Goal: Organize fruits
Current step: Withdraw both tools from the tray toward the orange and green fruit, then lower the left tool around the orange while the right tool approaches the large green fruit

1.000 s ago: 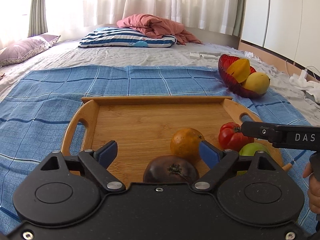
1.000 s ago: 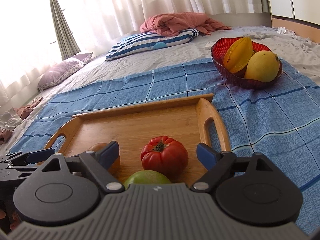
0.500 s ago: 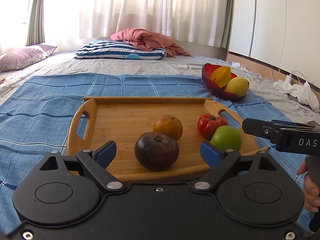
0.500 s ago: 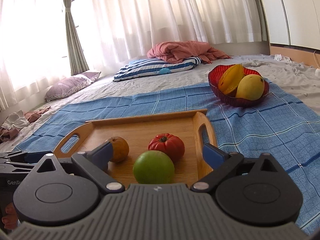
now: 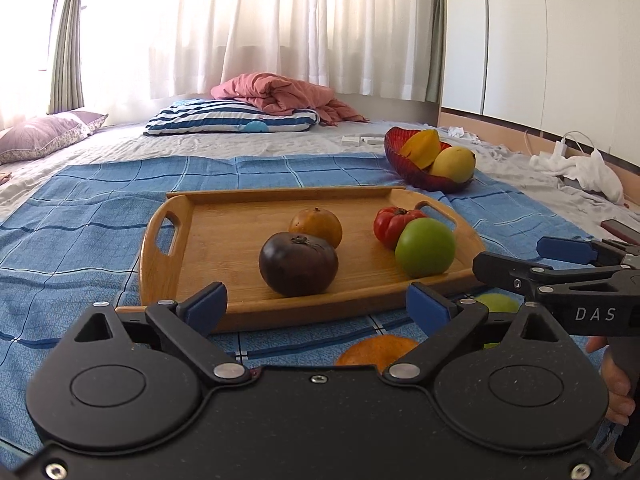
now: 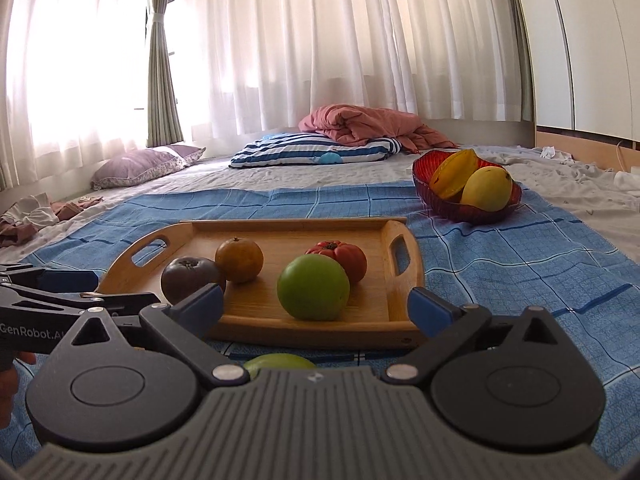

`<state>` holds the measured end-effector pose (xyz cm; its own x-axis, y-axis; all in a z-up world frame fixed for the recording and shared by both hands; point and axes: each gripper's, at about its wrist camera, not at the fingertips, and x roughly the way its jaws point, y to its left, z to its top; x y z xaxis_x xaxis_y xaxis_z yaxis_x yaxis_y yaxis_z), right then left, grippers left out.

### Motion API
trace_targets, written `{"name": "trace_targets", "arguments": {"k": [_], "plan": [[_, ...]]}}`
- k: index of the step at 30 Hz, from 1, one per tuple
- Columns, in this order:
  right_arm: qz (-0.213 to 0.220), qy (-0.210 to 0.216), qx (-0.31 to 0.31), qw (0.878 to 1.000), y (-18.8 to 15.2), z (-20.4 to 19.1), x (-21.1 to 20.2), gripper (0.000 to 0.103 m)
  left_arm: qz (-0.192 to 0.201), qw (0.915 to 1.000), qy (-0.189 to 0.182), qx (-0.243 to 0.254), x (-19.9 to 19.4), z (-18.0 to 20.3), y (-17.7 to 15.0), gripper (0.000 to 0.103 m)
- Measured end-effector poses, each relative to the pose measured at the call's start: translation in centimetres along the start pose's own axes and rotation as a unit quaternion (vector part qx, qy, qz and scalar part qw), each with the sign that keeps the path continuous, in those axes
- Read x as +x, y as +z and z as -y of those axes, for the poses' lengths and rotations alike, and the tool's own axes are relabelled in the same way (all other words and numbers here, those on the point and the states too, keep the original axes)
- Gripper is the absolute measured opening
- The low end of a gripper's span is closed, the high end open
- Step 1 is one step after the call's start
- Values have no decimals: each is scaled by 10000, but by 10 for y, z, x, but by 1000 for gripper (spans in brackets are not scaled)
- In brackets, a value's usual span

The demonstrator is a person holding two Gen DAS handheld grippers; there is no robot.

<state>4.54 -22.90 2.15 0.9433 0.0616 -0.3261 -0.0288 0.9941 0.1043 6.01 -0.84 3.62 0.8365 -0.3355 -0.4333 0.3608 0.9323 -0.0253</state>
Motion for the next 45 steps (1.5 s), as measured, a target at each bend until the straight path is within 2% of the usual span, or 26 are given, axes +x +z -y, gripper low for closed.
{"name": "trace_targets", "arguments": {"k": [8, 15, 33, 37, 45], "plan": [[63, -172, -382, 9991, -20, -4, -11, 103, 66, 9997, 34, 245, -10, 7, -17, 98], [24, -177, -371, 9992, -30, -3, -12, 103, 227, 9992, 42, 336, -17, 10, -24, 99], [-20, 40, -866, 9962, -44, -15, -7, 103, 220, 9986, -206, 442, -28, 17, -44, 100], [-40, 86, -882, 9961, -45, -15, -6, 103, 283, 9980, -291, 476, -32, 17, -46, 98], [-72, 154, -885, 9959, -45, -14, -5, 103, 265, 9973, -488, 481, -33, 19, -48, 85]]}}
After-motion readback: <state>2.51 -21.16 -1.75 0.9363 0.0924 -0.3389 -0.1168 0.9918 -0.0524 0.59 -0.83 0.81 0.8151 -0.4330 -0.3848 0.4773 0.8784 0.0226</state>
